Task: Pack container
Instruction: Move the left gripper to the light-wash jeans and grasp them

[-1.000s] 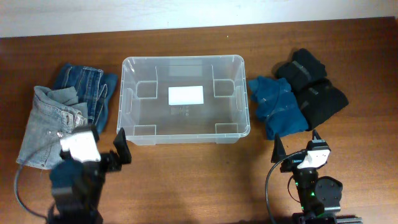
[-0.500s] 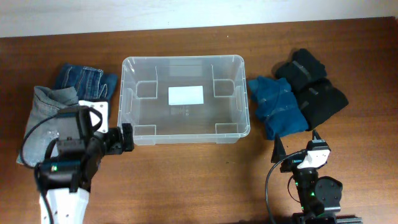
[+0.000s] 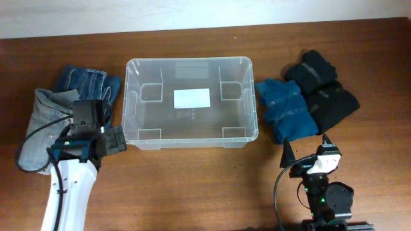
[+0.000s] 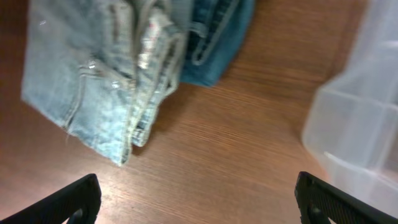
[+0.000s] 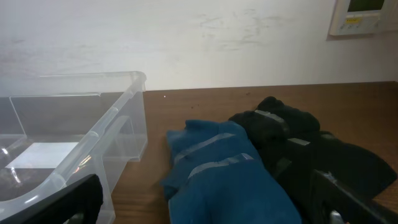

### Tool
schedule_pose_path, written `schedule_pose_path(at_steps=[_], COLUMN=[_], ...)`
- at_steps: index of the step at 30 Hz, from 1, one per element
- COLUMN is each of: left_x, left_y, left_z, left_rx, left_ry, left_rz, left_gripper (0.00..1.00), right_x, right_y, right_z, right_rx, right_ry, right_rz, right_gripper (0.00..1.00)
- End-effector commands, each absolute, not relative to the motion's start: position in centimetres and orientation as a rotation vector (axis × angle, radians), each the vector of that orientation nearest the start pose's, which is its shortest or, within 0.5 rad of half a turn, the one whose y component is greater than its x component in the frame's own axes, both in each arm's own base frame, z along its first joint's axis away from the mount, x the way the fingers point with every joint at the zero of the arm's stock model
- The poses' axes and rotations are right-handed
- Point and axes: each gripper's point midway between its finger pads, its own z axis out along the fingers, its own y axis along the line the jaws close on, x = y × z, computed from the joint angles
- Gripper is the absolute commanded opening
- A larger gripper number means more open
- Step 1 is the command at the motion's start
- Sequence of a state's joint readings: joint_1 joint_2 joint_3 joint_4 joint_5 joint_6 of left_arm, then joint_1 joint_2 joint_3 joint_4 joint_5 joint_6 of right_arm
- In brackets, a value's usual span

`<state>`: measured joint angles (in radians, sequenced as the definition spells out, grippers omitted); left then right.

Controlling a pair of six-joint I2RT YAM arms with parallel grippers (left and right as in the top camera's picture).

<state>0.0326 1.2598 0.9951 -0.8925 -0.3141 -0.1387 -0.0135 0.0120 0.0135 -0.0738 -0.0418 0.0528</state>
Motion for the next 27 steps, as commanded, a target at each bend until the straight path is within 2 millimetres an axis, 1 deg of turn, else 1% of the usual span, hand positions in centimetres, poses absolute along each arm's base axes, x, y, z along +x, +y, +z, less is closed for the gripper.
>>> schedule_pose_path(at_steps=[1,4,6,10,15,19,23,27], left_x=[28.8,29.0,29.1,29.2,29.4,29.9,30.0,30.5], left_y=[9.0,10.4,11.0,12.2,12.6,12.7,12.9,13.9], left_z=[14.6,14.0,13.7,12.2,10.0,8.7,8.5,8.9], left_rx=[-0.523,-0.598,-0.626,-0.674,-0.688,-0.688,-0.691,-0.691], left_ry=[2.604,2.595,2.594,2.624,2.687,2.707,2.706,2.669], left_rz=[0.481,0.486,0.492,0.512,0.530,0.534,0.540,0.582], left_gripper=[0.99,0.99,0.99,0.99,0.99,0.99,0.99,0.99], right_x=[24.6,24.6,24.6,24.6,24.6,24.6,24.6,24.6], right_y=[0.0,0.0,0.0,0.0,0.0,0.0,0.0,0.0], right_z=[15.6,15.6,15.6,15.6,15.6,15.6,15.6,15.6], right_rx=[0.042,0.042,0.042,0.042,0.042,0.042,0.042,0.042], right_ry=[1.646,1.646,1.646,1.646,1.646,1.646,1.646,1.646], right_rz=[0.051,0.051,0.051,0.051,0.051,0.051,0.051,0.051], right_gripper=[0.98,0.99,0.98,0.98,0.98,0.98,0.98,0.99])
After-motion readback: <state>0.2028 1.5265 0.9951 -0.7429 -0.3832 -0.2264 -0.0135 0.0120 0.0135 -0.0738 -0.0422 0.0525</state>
